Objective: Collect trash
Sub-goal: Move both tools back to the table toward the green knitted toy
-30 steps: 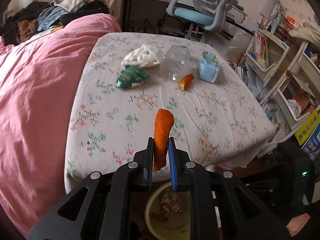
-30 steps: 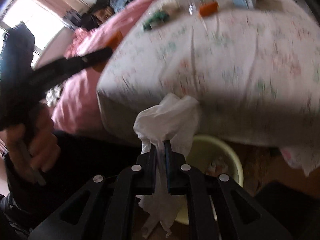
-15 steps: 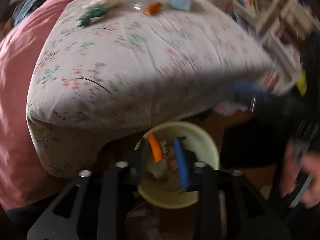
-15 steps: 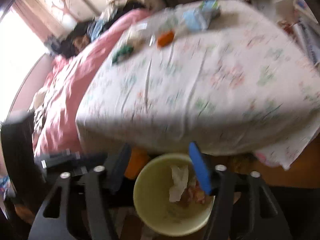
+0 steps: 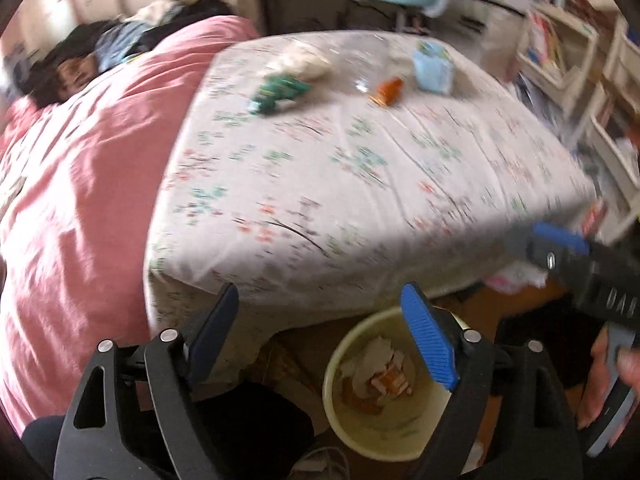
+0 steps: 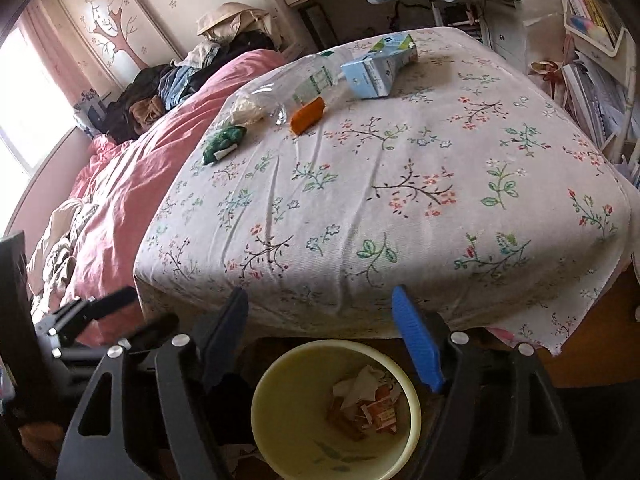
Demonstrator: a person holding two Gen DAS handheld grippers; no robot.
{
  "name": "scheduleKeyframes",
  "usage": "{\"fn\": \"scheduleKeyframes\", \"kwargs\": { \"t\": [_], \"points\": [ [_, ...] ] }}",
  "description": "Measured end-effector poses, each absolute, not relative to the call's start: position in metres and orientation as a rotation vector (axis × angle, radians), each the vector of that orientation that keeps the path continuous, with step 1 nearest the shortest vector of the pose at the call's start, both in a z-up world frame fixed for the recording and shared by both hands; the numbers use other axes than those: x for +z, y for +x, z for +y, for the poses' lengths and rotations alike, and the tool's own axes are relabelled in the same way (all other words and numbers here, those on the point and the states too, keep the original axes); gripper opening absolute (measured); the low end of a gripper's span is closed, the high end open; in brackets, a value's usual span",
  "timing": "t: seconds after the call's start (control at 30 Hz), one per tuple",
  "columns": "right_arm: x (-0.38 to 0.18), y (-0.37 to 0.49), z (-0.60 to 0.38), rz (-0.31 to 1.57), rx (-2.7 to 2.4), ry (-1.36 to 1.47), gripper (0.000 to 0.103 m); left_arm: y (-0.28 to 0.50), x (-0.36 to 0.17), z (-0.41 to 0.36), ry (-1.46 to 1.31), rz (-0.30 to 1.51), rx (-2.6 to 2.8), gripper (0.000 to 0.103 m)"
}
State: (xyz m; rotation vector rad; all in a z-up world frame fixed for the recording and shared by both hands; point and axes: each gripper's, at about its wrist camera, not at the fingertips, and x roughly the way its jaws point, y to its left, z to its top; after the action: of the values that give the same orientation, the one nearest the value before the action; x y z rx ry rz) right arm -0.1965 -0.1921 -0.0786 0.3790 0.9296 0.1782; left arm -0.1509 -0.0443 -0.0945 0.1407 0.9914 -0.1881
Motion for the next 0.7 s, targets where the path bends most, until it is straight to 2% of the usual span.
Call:
{"fn": "scheduleKeyframes", "kwargs": {
  "t": [0.7],
  "points": [
    [-0.075,-0.203,-0.167,0.917,0.192,0.261,0.073,-0.141,-0.083,-0.005,-0.042,0.951,-0.079,0.083]
  ]
}}
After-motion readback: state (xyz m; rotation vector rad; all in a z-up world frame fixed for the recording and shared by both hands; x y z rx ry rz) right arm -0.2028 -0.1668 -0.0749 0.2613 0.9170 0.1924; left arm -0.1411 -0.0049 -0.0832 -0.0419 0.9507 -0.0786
